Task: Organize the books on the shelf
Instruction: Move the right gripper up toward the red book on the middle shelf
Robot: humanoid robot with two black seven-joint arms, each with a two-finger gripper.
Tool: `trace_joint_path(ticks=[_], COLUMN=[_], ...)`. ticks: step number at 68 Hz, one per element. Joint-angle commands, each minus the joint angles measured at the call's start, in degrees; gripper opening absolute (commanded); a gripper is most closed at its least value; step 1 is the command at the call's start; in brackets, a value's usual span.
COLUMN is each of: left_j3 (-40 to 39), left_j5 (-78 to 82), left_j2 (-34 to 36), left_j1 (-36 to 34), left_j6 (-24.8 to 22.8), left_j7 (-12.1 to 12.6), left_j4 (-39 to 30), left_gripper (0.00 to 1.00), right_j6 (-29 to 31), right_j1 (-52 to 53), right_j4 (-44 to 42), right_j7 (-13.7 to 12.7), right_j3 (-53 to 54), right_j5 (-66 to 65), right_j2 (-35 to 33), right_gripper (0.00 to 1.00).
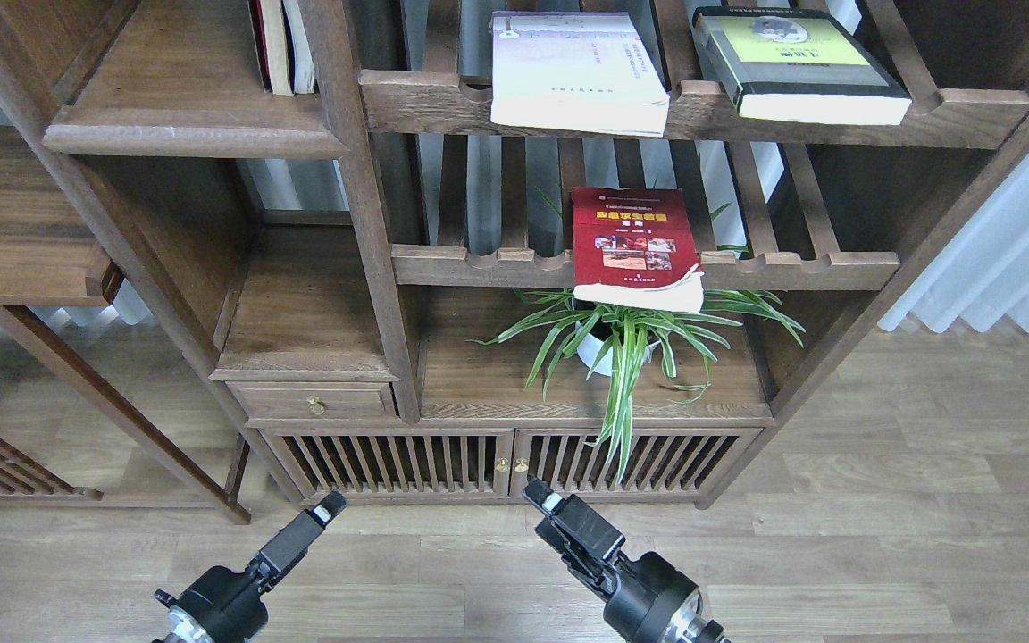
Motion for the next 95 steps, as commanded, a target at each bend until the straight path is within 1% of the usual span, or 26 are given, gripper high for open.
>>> trace_joint_path(ticks=[1, 2, 3, 5, 6, 7, 8, 9, 11, 13, 15, 19, 29, 43, 63, 77, 88, 92, 93, 95], left_j3=[-1.7, -1.8, -2.1, -2.4, -2.9, -3.3, -3.8, -4.8, -5.1, -5.4, -5.8, -6.4, -6.8, -6.8, -13.6, -14.9, -15.8, -15.8, -15.8, -15.8], left_j5=[0.3, 0.3, 0.3, 0.3, 0.2, 0.1, -0.1, -0.1, -0.1, -0.1, -0.1, -0.1, -0.2, -0.1, -0.1, -0.1, -0.1, 0.0, 0.0, 0.0], left_j2=[-0.7, -0.8, -1.0, -1.4, -1.8, -2.1, -2.5, -3.2, -3.7, -3.7, -3.7, -3.7, -3.8, -5.4, -5.5, -5.2, -5.2, -5.2, -5.3, -5.4], left_j1=[-0.6, -0.5, -0.6, -0.5, -0.4, -0.4, -0.3, -0.2, -0.1, 0.1, 0.1, 0.3, 0.4, 1.0, 1.0, 1.0, 0.8, 0.6, 0.4, 0.3], left_j6=[0.0, 0.0, 0.0, 0.0, 0.0, 0.0, 0.0, 0.0, 0.0, 0.0, 0.0, 0.0, 0.0, 0.0, 0.0, 0.0, 0.0, 0.0, 0.0, 0.0], left_j7=[1.1, 1.4, 2.5, 3.5, 4.9, 5.7, 6.6, 8.0, 9.5, 10.5, 11.1, 11.2, 11.3, 11.3, 11.3, 11.3, 11.3, 11.3, 11.3, 11.3], left_j4=[0.7, 0.7, 0.9, 1.0, 1.0, 1.0, 1.0, 1.1, 1.1, 1.1, 1.0, 1.0, 0.9, 0.7, 0.9, 1.7, 2.3, 2.4, 2.4, 2.4], left_gripper=[1.0, 1.0, 1.0, 1.0, 1.0, 1.0, 1.0, 1.0, 1.0, 1.0, 1.0, 1.0, 1.0, 1.0, 1.0, 1.0, 1.0, 1.0, 1.0, 1.0], right_j6=[1.9, 2.5, 4.1, 5.7, 8.3, 9.6, 9.7, 9.7, 9.7, 9.7, 9.7, 9.7, 9.7, 9.7, 9.7, 9.7, 9.7, 9.7, 9.7, 9.7], right_j1=[2.8, 3.0, 3.6, 3.9, 4.3, 4.6, 5.0, 5.8, 7.0, 8.2, 9.0, 9.8, 10.7, 14.6, 15.1, 15.3, 15.6, 15.3, 15.1, 15.0], right_j4=[-2.4, -2.9, -3.9, -4.8, -6.0, -6.8, -7.6, -9.6, -12.1, -14.5, -16.1, -17.9, -18.1, -19.0, -19.9, -19.3, -15.3, -10.5, -7.0, -5.3], right_j7=[0.2, 0.2, 0.2, 0.2, 0.2, 0.2, 0.2, 0.1, 0.1, 0.1, 0.1, -0.2, -0.3, -0.5, -0.6, -0.4, 0.2, 0.2, 0.2, 0.2], right_j3=[0.1, 0.1, 0.1, 0.0, 0.0, 0.0, 0.0, 0.0, -0.4, -0.8, -1.0, -1.5, -2.1, -1.0, -2.1, -1.3, 1.5, 3.8, 5.5, 6.2], right_j5=[-0.2, -0.2, -0.2, -0.2, -0.2, -0.2, -0.1, -0.1, 0.0, 0.1, 0.0, 0.1, 0.4, 0.6, 1.9, 3.6, 10.4, 11.3, 11.5, 11.5], right_j2=[0.0, 0.0, 0.0, 0.0, 0.0, 0.0, 0.0, 0.0, 0.0, 0.0, 0.0, 0.0, 0.0, 0.0, -0.8, -3.7, -4.6, -4.9, -4.9, -5.0], right_gripper=[1.0, 1.0, 1.0, 1.0, 1.0, 1.0, 1.0, 1.0, 1.0, 1.0, 1.0, 1.0, 1.0, 1.0, 1.0, 1.0, 1.0, 1.0, 1.0, 1.0])
